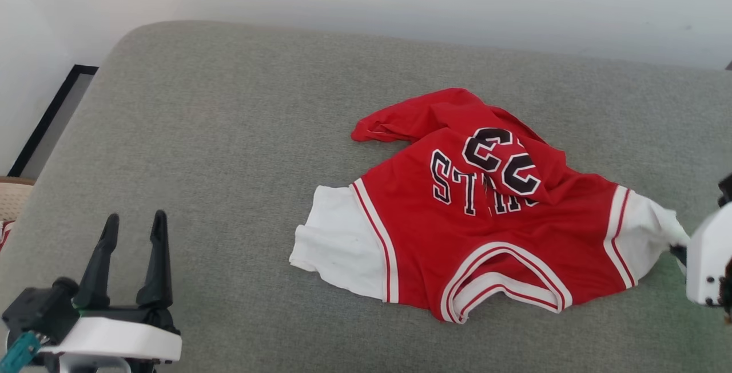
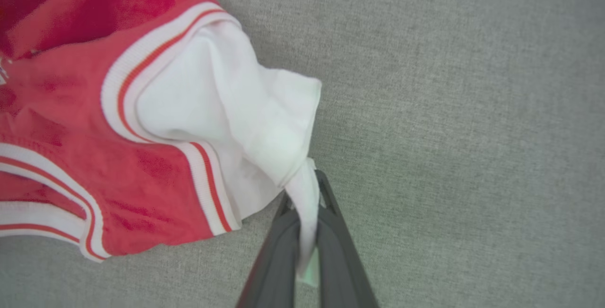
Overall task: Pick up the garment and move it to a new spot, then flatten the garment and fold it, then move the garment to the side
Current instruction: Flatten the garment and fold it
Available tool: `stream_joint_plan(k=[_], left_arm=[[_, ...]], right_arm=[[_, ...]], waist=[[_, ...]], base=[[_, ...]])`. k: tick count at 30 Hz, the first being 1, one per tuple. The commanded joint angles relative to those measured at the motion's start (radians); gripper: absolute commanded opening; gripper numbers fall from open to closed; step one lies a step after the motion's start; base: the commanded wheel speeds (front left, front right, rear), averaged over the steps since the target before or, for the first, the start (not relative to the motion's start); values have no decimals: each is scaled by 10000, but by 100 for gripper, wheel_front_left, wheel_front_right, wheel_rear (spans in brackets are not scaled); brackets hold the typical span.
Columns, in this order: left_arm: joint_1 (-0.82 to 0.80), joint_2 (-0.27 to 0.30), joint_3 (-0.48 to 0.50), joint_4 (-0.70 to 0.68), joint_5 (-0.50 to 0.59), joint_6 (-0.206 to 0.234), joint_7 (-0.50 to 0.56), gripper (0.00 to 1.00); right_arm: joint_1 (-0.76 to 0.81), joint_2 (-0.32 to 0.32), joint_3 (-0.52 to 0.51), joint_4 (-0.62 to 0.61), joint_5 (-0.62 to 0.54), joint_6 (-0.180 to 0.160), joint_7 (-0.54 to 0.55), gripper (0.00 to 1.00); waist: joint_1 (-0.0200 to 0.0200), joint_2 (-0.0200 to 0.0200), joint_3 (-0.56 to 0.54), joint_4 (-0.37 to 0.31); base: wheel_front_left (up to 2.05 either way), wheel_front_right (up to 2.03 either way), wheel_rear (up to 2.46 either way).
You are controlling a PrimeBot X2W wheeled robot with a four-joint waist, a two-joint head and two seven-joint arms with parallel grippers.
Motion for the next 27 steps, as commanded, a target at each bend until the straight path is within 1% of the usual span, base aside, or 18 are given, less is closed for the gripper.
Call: stream_joint_plan(k=[1,3,7,13,16,20,27], left_arm=[[-168,64,-47,-22,-52,-63,50,100],[-245,147,-169,-59,-131,-117,177,100],[-341,385,-344,-186,-296,-169,607,100],[-333,805,-655,-433,-665,-233,1669,100],[-291,925,-830,-480,-861,-226,2322,100],[-234,1043,-989,-391,-1267,-173,3275,100],[-321,1301,-1218,65,-1736,126,5129,100]], right_arm=[[-219,42,33,56,-58,-3,-189,100],[-420,72,143,176,-155,-3,-348,100],[-663,-63,368,-132,-263,-3,-677,100],[-583,-18,203,-1251,-338,-5,-1449,100],[-377,146,105,-2002,-409,-3,-1973,100],[-81,660,-150,-2963,-657,-3,-2942,100],[517,1933,-577,-4381,-1366,-5,-4668,100]], waist=[[0,0,35,-43],[0,0,55,-134],[0,0,50,-448],[0,0,49,-1138],[0,0,32,-1500],[0,0,8,-1990],[0,0,83,-2746]], base=[[0,0,0],[0,0,0],[0,0,0],[0,0,0],[0,0,0],[0,0,0],[0,0,0]])
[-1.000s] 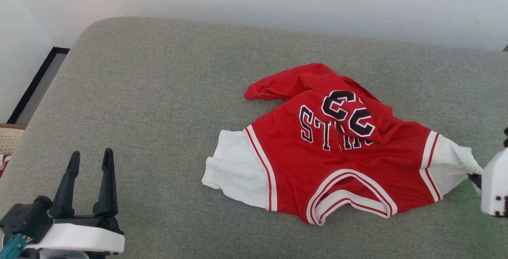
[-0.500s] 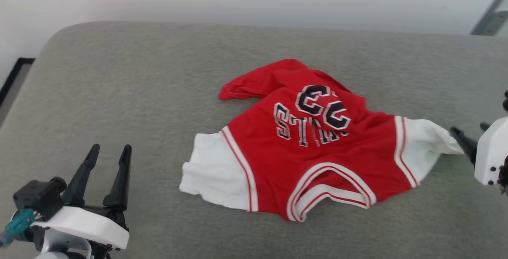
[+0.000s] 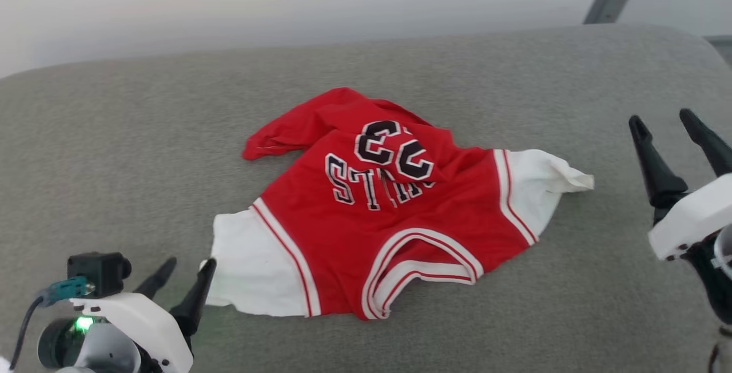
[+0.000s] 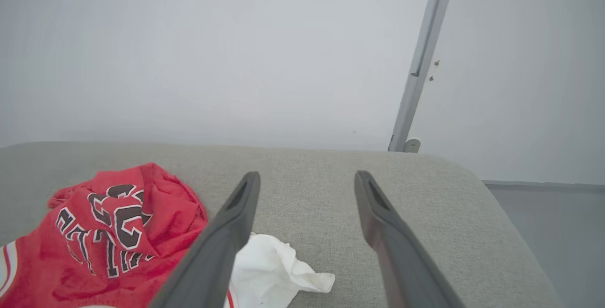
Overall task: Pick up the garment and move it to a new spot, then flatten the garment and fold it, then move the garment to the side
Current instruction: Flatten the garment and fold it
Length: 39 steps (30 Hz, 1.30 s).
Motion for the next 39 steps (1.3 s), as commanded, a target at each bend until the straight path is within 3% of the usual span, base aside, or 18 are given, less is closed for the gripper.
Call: stream_joint_plan(k=[1,9,15,19,26,27,28,39], left_arm=[[-85,38,-32,143,-177,101,372,100],[-732,581,-471,827,17,421,2144,100],[-1544,860,-798,1814,217,669,3402,100],[-1845,711,-999,2421,-36,678,4152,100],[-2568,-138,-1547,3696,-677,494,5430,100],[-2610,-306,-1664,3821,-792,375,5582,45],[-2689,-439,-1781,3941,-867,293,5729,0],[-3643,-382,-2088,4454,-566,16,5300,0]], right_arm=[[220,252,4,-260,-197,-5,-340,100],[1022,1568,198,-1020,-850,-5,-1866,100],[1357,1986,461,-1006,-934,-5,-2220,100],[1372,2055,578,-960,-856,-5,-2135,100],[1083,1650,964,-655,-545,-5,-1519,100],[981,1572,970,-557,-453,-5,-1440,100],[843,1461,951,-438,-379,-5,-1378,100],[-1080,-288,1766,1659,387,-5,116,100]], waist=[[0,-1,57,-268],[0,-1,312,-786],[0,-1,589,-1017],[0,-1,720,-1080],[0,-1,981,-1024],[0,-1,1018,-1005],[0,-1,1058,-985],[0,-1,1631,-389]], base=[[0,0,0],[0,0,0],[0,0,0],[0,0,0],[0,0,0],[0,0,0],[0,0,0],[0,0,0]])
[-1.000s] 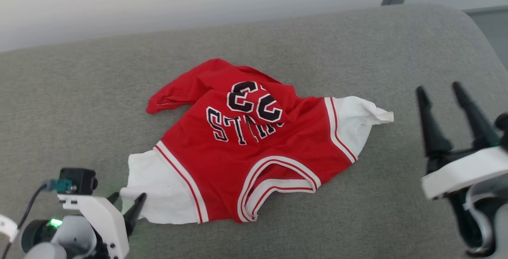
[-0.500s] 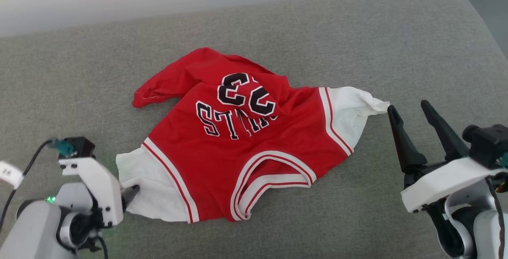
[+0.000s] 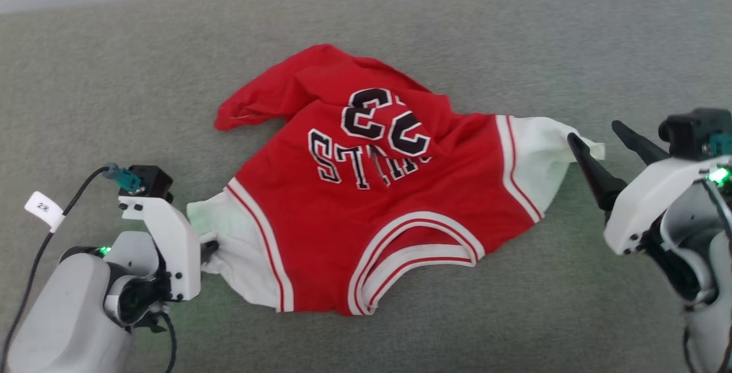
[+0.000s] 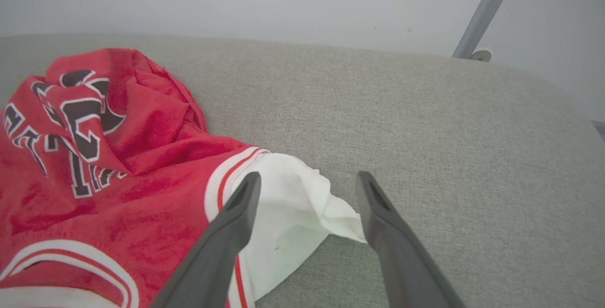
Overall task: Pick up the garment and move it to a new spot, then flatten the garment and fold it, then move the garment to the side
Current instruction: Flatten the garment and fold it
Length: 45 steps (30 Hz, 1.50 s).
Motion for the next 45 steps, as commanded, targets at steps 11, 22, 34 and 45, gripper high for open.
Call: stream_joint_plan(k=[11,22,34,45], left_arm=[[-86,-806,-753,432,-91,-180,-453,0],[-542,-696,-915,685,-308,-239,-845,0],[-1360,248,-124,-638,-1028,-222,-539,0],[-3045,1004,513,-2451,-1445,520,844,0]], right_arm=[[-1583,-1510,1557,2226,1281,-5,1970,100],[-2618,-1242,4012,5128,2731,1,2813,0],[-3314,-2302,4033,3504,4833,-3,2748,0],[-4307,-2358,3213,1745,5348,-3,3380,0]], waist=[[0,-1,449,802],[0,-1,539,1231],[0,-1,-751,1081],[0,-1,-2146,878]], base=[[0,0,0],[0,0,0],[0,0,0],[0,0,0]])
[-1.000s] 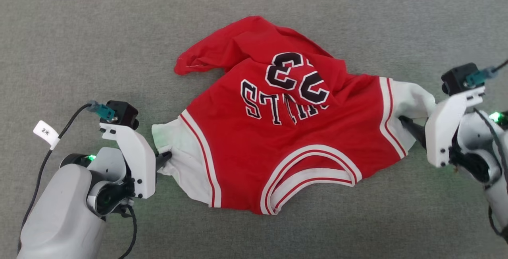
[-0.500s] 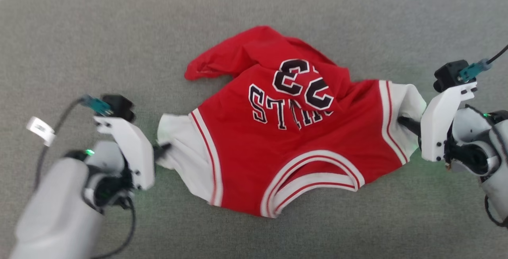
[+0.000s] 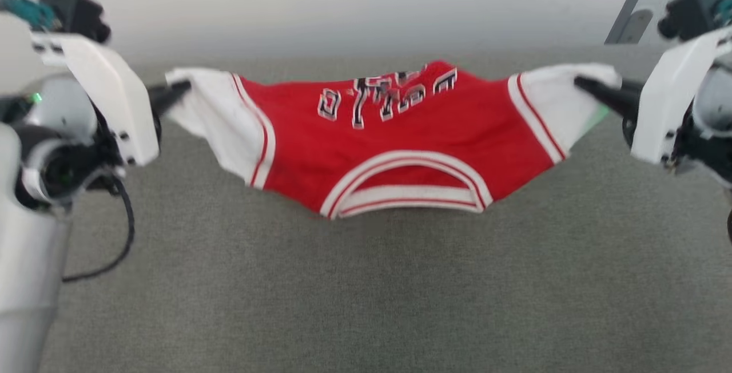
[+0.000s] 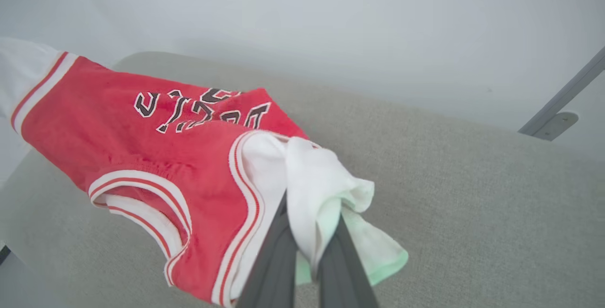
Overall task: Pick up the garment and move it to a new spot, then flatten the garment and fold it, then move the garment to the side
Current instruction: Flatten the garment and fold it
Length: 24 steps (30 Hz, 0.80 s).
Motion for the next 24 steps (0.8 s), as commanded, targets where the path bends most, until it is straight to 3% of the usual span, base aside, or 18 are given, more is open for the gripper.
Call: stream_joint_plan(k=[1,13,24], left_arm=[[-328,119,87,-122,-70,98,89,0],[-2615,206,260,-195,69,523,665,0],[-3993,85,139,307,541,261,43,0]], right_arm=[[-263,122,-123,-119,65,-3,99,0],[-1664,883,-1357,-633,-505,-3,910,0],[-2601,1400,-1561,-660,-1353,-3,279,0]], waist=[[-1,0,-312,-63],[-1,0,-886,-61],[-1,0,-201,42]], base=[[0,0,0],[0,0,0],[0,0,0]])
